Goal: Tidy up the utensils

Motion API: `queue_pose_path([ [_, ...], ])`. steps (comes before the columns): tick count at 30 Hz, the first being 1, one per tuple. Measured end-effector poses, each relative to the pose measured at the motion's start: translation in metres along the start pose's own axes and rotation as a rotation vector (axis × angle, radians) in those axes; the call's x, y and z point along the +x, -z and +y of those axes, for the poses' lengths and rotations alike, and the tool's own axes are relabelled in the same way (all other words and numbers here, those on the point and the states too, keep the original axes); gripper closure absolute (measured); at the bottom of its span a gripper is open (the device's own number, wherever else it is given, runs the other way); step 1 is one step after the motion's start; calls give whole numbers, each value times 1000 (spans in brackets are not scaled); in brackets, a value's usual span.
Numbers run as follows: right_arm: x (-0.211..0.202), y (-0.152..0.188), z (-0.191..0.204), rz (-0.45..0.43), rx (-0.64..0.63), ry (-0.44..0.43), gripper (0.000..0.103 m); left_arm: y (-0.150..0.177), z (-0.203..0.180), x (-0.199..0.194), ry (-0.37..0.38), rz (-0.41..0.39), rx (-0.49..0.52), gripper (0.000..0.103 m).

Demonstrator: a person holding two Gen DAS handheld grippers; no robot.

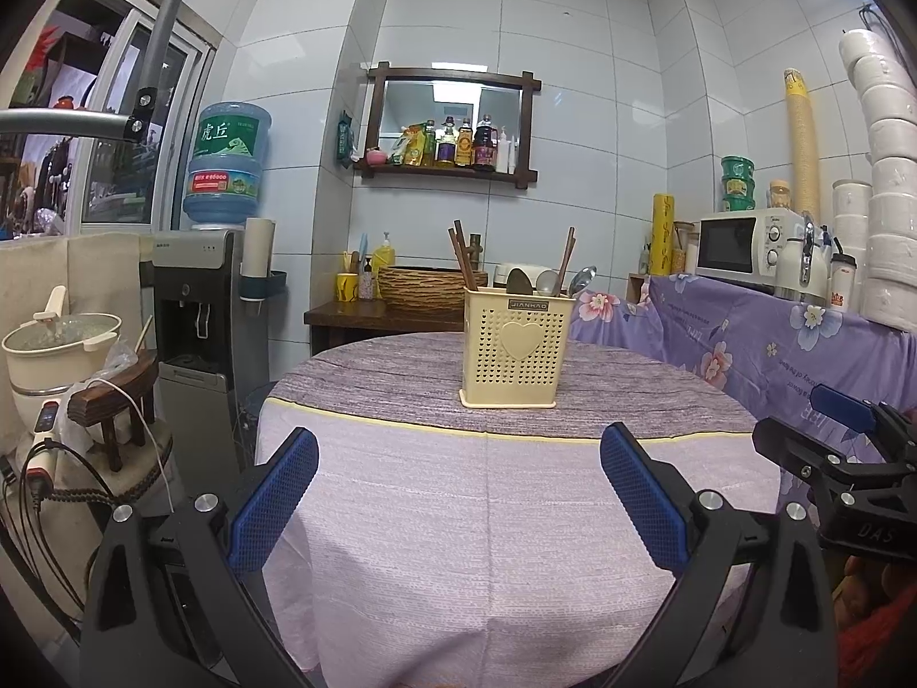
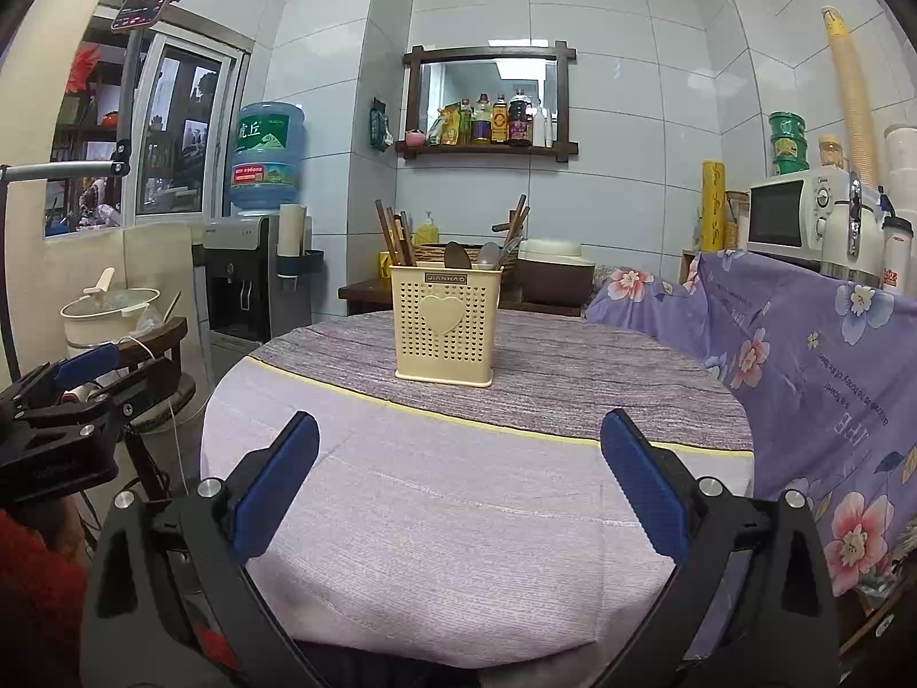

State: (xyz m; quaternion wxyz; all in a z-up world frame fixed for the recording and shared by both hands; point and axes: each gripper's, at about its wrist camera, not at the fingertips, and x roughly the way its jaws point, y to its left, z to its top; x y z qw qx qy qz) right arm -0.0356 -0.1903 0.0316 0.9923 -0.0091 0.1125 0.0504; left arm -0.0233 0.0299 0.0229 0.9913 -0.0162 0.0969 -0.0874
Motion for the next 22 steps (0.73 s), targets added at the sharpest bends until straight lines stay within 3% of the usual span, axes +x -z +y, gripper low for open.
queue_pose_path([
  [22,1,-1,-1,5,1,-1,6,3,3,1,-2,3,4,5],
])
